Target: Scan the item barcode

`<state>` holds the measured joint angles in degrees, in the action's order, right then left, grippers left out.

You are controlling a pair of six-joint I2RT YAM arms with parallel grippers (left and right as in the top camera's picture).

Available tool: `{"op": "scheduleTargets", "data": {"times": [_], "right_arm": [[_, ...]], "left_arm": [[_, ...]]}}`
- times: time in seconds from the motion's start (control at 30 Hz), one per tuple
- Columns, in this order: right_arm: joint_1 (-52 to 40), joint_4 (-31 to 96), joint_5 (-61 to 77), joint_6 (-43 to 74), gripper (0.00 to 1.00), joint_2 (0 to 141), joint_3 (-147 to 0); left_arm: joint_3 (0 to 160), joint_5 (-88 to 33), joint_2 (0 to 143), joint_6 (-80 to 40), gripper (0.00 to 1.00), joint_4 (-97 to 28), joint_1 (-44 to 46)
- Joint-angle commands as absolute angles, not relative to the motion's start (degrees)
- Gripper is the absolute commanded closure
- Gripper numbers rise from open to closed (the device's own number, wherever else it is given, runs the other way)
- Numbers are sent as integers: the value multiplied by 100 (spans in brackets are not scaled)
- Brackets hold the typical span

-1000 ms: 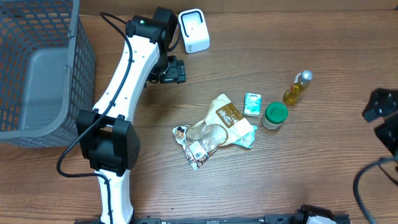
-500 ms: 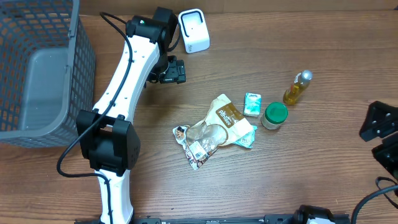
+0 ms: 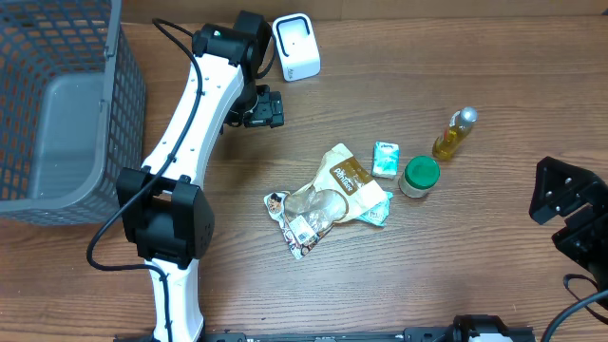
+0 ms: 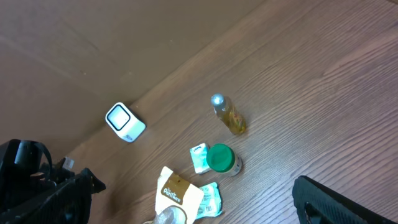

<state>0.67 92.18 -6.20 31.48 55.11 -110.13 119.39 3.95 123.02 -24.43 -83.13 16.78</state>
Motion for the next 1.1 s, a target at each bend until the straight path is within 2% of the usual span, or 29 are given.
{"op": "scheduleTargets", "data": {"times": [0.0, 0.23, 0.7, 1.07], "right_arm": [[34, 9196, -637, 3153, 0, 5393, -11019], [34, 9192, -637, 3153, 0, 5046, -10726], [34, 9192, -637, 3153, 0, 3883, -8042], [32, 9190, -502, 3155, 0, 3347, -6587]], "left_arm": [[12014, 491, 12149, -2379, 0, -8309, 1669], [12014, 489, 12149, -2379, 0, -8309, 1669], [12014, 489, 12149, -2379, 0, -8309, 1669], [12014, 489, 12149, -2379, 0, -8309, 1669]]}}
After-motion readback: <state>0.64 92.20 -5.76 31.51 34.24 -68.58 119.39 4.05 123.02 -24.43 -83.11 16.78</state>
